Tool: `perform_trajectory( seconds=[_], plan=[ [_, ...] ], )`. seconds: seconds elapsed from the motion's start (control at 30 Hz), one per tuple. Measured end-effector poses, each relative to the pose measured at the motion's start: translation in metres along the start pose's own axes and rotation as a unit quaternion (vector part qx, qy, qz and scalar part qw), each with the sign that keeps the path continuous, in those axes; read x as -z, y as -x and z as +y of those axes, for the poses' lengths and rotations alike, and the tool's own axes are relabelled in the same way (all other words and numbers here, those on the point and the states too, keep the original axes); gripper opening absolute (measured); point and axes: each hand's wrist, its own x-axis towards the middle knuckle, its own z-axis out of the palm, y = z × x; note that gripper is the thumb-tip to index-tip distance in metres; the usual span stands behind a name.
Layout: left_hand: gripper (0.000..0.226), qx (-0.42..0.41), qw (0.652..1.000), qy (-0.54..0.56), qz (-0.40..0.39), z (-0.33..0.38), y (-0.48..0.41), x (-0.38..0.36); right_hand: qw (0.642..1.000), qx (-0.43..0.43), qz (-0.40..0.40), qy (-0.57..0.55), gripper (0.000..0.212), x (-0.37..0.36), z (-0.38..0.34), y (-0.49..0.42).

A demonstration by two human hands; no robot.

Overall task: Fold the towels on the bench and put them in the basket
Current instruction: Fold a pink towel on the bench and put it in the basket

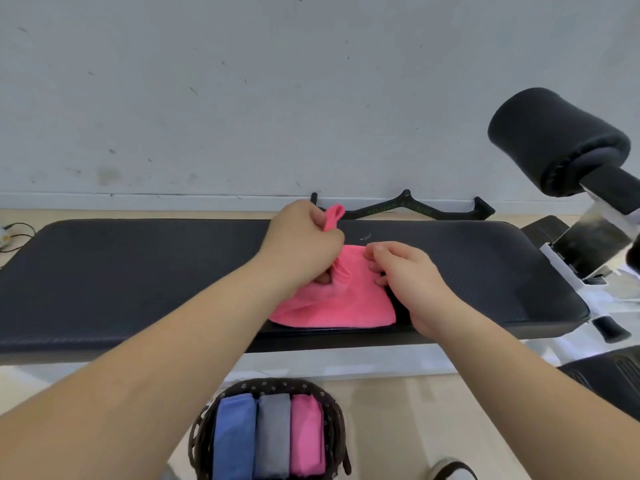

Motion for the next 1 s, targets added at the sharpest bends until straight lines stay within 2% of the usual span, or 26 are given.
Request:
perform_trajectory(
  seconds=[0.13,0.23,0.33,0.4,0.47,0.53,0.6,0.7,0.8,1.0],
  plan=[
    [0.023,-0.033,0.995,-0.089,-0.030,-0.009,-0.007,-0.030,0.999,0.001,-0.011,-0.051,0.026,0.008,0.010,-0.008],
    [0.011,-0.021,0.990,-0.095,-0.099,-0.015,-0.007,-0.046,0.998,-0.015,-0.021,-0.054,0.031,0.011,0.015,-0.013],
    [0.008,-0.046,0.981,-0.095,-0.161,-0.014,-0.004,-0.048,0.999,-0.012,-0.020,-0.033,0.045,0.009,0.015,-0.014],
    [0.026,-0.040,0.982,-0.060,-0.176,-0.012,0.000,-0.037,1.000,-0.007,-0.006,-0.022,0.045,0.008,0.015,-0.015],
    [0.032,-0.062,0.987,-0.067,-0.133,-0.016,0.001,-0.021,1.000,-0.007,0.010,-0.021,0.039,0.007,0.013,-0.016],
    [0.028,-0.121,0.978,-0.169,-0.034,-0.025,-0.007,-0.001,1.000,-0.004,0.020,0.006,0.040,0.002,0.010,-0.014],
    [0.027,-0.120,0.958,-0.259,0.012,-0.033,-0.013,0.018,0.998,0.007,0.025,0.052,0.047,-0.004,0.010,-0.014],
    [0.048,-0.060,0.945,-0.322,-0.028,-0.047,-0.012,0.028,0.988,0.049,0.064,0.129,0.039,-0.007,0.007,-0.014],
    [0.059,-0.064,0.942,-0.328,-0.041,-0.056,-0.006,0.024,0.976,0.089,0.069,0.188,0.028,-0.007,-0.004,-0.004],
    [0.068,-0.062,0.926,-0.365,-0.072,-0.059,0.001,0.013,0.977,0.074,0.063,0.189,0.027,0.000,-0.007,0.005]
  ],
)
